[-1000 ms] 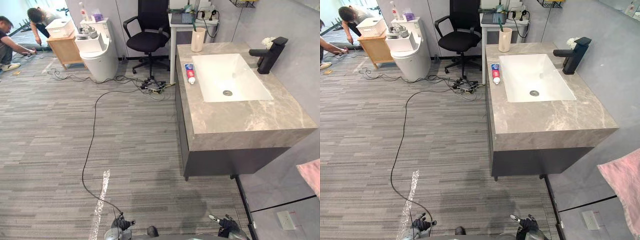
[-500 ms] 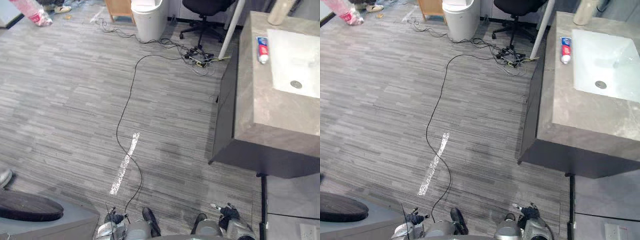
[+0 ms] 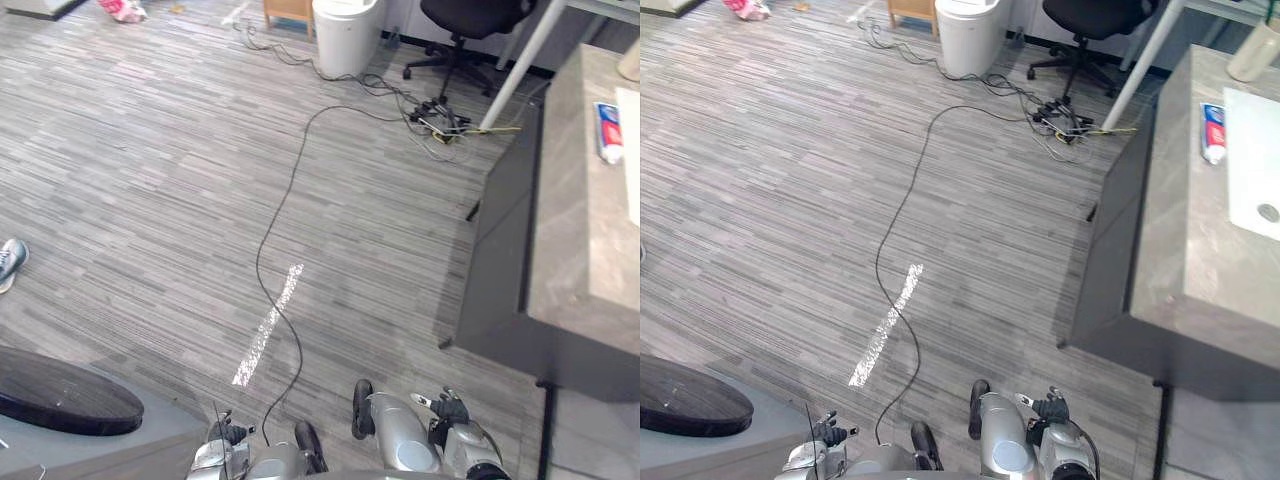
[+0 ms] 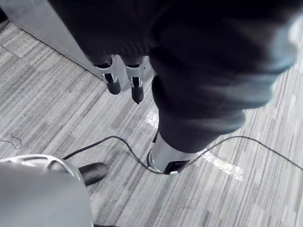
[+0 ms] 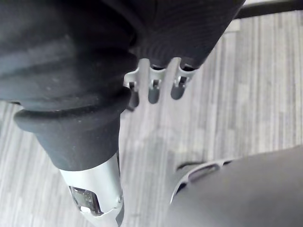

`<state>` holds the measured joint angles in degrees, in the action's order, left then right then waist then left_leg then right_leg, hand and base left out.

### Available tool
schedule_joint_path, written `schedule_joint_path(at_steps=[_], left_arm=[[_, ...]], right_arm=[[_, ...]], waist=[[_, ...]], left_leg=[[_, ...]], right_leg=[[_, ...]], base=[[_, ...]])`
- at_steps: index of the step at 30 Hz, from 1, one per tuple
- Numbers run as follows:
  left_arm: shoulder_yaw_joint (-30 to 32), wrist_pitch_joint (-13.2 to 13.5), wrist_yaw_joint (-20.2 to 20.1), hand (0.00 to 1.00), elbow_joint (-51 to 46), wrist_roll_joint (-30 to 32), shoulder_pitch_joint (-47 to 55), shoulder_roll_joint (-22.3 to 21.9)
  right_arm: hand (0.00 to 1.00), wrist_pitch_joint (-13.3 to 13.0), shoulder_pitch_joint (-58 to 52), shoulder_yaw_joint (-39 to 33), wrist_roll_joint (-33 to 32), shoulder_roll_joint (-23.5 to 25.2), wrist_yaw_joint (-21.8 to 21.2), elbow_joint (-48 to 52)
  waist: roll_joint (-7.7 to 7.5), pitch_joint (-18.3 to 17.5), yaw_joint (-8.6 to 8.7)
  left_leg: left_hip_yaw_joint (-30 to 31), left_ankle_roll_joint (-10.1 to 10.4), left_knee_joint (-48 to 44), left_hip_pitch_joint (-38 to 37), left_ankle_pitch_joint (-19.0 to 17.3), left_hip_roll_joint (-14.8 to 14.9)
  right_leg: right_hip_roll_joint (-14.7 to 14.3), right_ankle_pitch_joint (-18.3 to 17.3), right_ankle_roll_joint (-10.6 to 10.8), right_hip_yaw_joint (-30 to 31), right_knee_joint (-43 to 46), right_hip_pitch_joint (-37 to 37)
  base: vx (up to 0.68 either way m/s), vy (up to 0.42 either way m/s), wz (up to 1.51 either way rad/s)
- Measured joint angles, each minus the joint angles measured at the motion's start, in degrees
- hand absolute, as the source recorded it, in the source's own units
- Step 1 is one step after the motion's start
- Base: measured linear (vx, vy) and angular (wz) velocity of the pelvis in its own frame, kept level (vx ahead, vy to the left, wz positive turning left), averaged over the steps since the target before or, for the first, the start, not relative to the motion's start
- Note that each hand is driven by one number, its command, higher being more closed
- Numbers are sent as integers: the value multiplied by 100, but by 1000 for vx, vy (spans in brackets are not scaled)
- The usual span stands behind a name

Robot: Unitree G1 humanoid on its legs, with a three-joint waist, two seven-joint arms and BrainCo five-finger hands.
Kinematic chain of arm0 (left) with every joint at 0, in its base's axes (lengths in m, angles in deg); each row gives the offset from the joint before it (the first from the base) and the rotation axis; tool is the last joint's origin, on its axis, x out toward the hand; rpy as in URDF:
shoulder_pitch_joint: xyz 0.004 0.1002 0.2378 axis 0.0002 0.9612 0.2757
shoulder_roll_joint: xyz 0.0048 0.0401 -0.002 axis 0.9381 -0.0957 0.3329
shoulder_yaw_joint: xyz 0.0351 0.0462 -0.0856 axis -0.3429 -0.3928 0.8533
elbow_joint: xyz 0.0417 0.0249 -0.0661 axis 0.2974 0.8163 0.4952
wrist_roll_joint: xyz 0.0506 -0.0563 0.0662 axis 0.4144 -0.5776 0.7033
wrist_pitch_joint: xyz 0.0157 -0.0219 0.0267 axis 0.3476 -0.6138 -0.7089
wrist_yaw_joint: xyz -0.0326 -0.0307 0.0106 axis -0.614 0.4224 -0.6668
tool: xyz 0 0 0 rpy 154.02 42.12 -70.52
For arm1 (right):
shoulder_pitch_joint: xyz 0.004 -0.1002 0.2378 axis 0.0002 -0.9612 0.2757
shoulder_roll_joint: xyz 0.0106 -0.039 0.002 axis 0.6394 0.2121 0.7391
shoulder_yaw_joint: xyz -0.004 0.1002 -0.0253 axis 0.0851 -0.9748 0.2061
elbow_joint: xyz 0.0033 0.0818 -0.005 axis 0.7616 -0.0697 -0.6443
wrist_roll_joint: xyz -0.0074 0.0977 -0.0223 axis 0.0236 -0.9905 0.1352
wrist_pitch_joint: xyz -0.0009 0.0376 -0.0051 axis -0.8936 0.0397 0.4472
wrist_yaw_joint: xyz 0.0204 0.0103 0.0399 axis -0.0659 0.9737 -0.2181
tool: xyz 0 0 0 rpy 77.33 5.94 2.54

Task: Organize washtable

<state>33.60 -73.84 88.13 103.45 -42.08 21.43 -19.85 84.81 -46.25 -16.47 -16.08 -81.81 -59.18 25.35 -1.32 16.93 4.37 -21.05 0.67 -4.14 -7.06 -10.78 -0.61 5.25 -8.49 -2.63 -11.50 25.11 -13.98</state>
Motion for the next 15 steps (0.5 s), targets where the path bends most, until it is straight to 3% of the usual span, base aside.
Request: schedule_joint_path(at_steps=[1, 3, 4, 5, 7, 10, 11, 12, 13, 14, 15], left_arm=[[110, 2, -39, 0, -17, 27, -8, -136], [326, 0, -100, 0, -163, 25, -14, -273], [420, -2, -99, 0, -229, 25, -13, -312], [546, 1, -98, 0, -354, 24, 8, -339], [608, 6, -96, 0, -528, 23, -5, -366], [554, -11, -102, 0, -719, 19, -141, -402], [430, 24, -45, 0, -814, 25, -312, -411], [220, 73, 62, 0, -841, 19, -442, -415], [147, 128, 66, 0, -837, 15, -478, -435], [161, 228, 69, 0, -765, 6, -433, -530], [212, 218, 59, 0, -689, -2, -446, -540]], right_arm=[[0, 6, -36, -137, 15, -2, 0, 12], [0, 27, -155, -211, 14, 67, 8, 198], [0, 27, -202, -214, 13, 106, 10, 264], [0, 38, -260, -208, 12, 172, 14, 334], [0, 37, -342, -197, 12, 253, 19, 397], [0, 46, -323, -205, -7, 273, 16, 461], [0, 63, -282, -276, -14, 322, 13, 461], [0, 61, -250, -326, -15, 342, 17, 396], [0, 58, -242, -323, -14, 337, 19, 372], [0, 58, -280, -316, -6, 272, 15, 389], [0, 50, -288, -312, -1, 320, 23, 379]], waist=[[143, -42, -30], [167, -30, -36], [169, -29, -58], [166, -23, -94], [142, -13, -218], [117, -16, -250], [31, 30, -299], [-21, 36, -402], [-3, 22, -435], [88, -31, -472], [-35, -30, -469]], left_leg=[[18, 77, -413, 66, -163, 179], [-128, 290, -1932, 608, -411, 618], [-174, 297, -2530, 778, -417, 814], [-280, 325, -3576, 1066, -456, 1213], [-266, 268, -4307, 1323, -568, 1516], [-86, 192, -3843, 1876, -682, 1479], [221, 213, -3243, 2124, -660, 1238], [724, 370, -2353, 2246, -474, 937], [1005, 449, -1836, 2237, -217, 825], [1353, 429, -1218, 2111, 1002, 764], [1257, 170, -1268, 2035, 946, 662]], right_leg=[[-43, -112, -14, -132, -54, 104], [-138, -247, -56, -252, -186, 379], [-212, -260, -75, -249, -294, 541], [-349, -291, -124, -219, -506, 918], [-431, -354, -152, 0, -740, 1412], [-326, -377, -110, 415, -967, 1647], [-166, -440, -3, 595, -994, 1695], [7, -513, 131, 790, -959, 1696], [52, -561, 248, 870, -928, 1701], [26, -696, 497, 1065, -880, 1755], [166, -740, 576, 1155, -879, 1798]], base=[[549, -100, 38], [454, -107, 30], [438, -98, 4], [438, -67, -19], [389, 14, -42], [318, 130, -56], [255, 265, -69], [252, 296, -73], [256, 349, -99], [285, 362, -79], [360, 394, -62]])
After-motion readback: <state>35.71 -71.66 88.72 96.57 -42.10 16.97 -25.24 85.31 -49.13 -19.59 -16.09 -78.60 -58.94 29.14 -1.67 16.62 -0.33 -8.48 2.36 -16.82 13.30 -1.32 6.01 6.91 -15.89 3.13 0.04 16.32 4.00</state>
